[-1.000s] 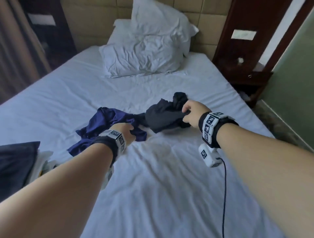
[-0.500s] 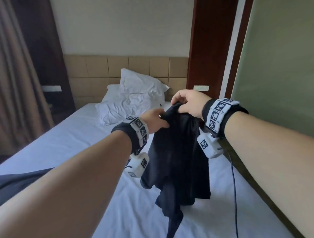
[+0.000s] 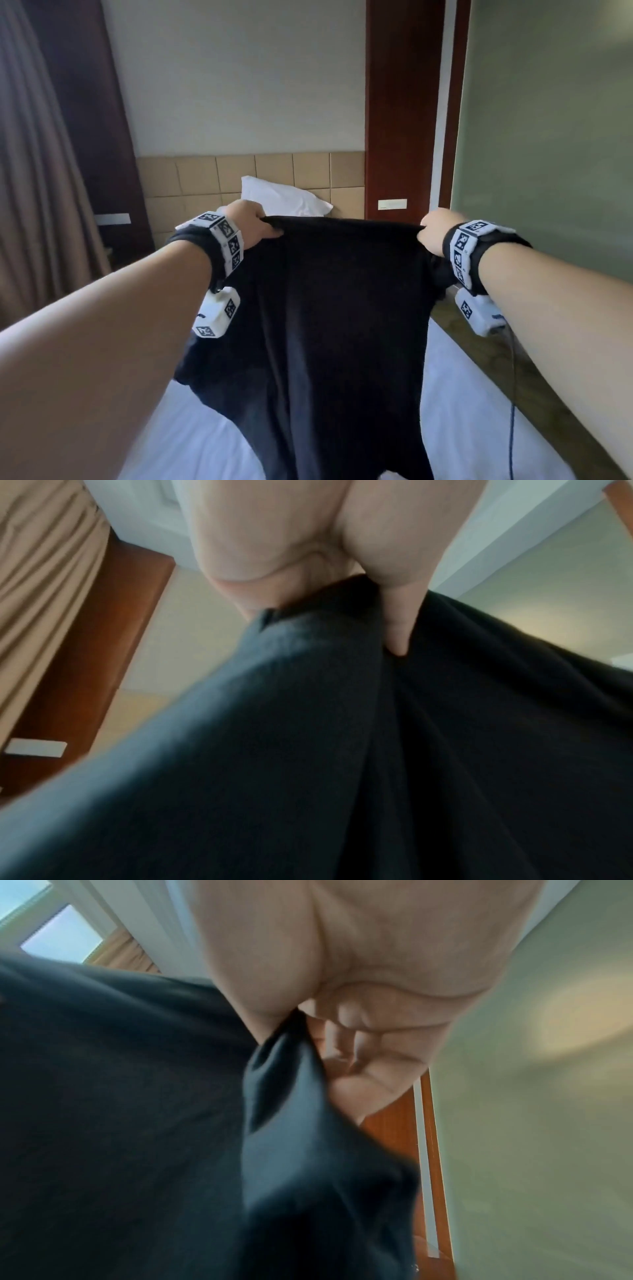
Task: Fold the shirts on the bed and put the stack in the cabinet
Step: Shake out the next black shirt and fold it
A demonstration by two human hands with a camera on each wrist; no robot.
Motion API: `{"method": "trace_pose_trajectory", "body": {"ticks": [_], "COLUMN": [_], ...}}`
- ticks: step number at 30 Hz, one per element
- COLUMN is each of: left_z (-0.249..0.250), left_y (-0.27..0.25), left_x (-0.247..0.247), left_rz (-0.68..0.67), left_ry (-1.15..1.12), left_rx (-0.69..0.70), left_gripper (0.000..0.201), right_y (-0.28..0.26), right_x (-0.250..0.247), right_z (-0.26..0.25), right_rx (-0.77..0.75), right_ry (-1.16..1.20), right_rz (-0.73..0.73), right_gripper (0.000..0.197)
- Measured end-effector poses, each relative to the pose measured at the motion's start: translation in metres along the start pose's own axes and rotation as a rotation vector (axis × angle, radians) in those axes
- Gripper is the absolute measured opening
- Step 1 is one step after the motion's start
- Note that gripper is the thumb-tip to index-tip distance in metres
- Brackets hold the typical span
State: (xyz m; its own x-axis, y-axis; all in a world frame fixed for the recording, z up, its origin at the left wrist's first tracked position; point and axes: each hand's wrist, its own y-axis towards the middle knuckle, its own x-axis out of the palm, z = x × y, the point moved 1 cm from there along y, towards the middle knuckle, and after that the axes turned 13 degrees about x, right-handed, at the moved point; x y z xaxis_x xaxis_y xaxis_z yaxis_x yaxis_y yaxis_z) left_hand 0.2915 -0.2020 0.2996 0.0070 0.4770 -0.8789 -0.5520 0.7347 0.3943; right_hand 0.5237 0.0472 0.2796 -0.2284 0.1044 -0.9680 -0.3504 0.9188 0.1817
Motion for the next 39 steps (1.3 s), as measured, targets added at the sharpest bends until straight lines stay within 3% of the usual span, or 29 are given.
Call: {"method": "trace_pose_trajectory", "body": {"ticks": [4,7,8,10,12,14,19,23,25,27,32,36,39], "left_z": [0.0,0.005,0.011,0.029,0.052,0.069,0.072,0.078,0.082,0.082,0.081,0.083,0.071], "left_y": [-0.012,-0.018,-0.02,-0.024,-0.026,-0.025,-0.027,-0.03,-0.031,-0.029,-0.025,-0.025,-0.02], "left_x": [-0.012,-0.014,-0.014,-0.014,-0.014,-0.016,-0.018,-0.013,-0.009,-0.004,-0.007,-0.015,-0.028], "left_rz": [-0.082,-0.136,-0.153,-0.186,-0.245,-0.282,-0.228,-0.269,-0.286,-0.292,-0.318,-0.122,0.108], "left_ry": [0.067,0.044,-0.028,-0.314,-0.625,-0.751,-0.699,-0.789,-0.844,-0.84,-0.768,-0.623,-0.877], "left_rx": [-0.02,-0.012,0.007,0.06,0.125,0.168,0.118,0.081,0.077,0.084,0.078,0.162,0.121], "left_gripper": [0.052,0.048,0.043,0.036,0.034,0.035,0.012,0.009,0.017,0.03,0.015,0.016,0.014], "right_y": [-0.001,-0.022,-0.03,-0.048,-0.061,-0.073,-0.085,-0.081,-0.079,-0.082,-0.086,-0.085,-0.085], "right_x": [-0.022,-0.042,-0.048,-0.057,-0.059,-0.054,-0.039,-0.024,-0.019,-0.018,-0.016,-0.004,0.026], "right_z": [-0.007,-0.022,-0.028,-0.046,-0.067,-0.082,-0.079,-0.075,-0.078,-0.081,-0.081,-0.081,-0.075], "right_rx": [-0.062,-0.089,-0.181,-0.312,-0.324,-0.349,-0.335,-0.323,-0.329,-0.342,-0.334,-0.324,-0.309], "right_ry": [-0.02,0.32,0.388,0.499,0.604,0.619,0.813,0.899,0.922,0.917,0.916,0.93,0.735], "right_rz": [0.101,0.086,0.103,-0.008,-0.113,-0.18,-0.307,-0.403,-0.449,-0.484,-0.452,-0.536,-0.603], "right_gripper": [0.027,0.032,0.034,0.029,0.017,0.019,0.047,0.055,0.061,0.063,0.051,0.036,0.03]}}
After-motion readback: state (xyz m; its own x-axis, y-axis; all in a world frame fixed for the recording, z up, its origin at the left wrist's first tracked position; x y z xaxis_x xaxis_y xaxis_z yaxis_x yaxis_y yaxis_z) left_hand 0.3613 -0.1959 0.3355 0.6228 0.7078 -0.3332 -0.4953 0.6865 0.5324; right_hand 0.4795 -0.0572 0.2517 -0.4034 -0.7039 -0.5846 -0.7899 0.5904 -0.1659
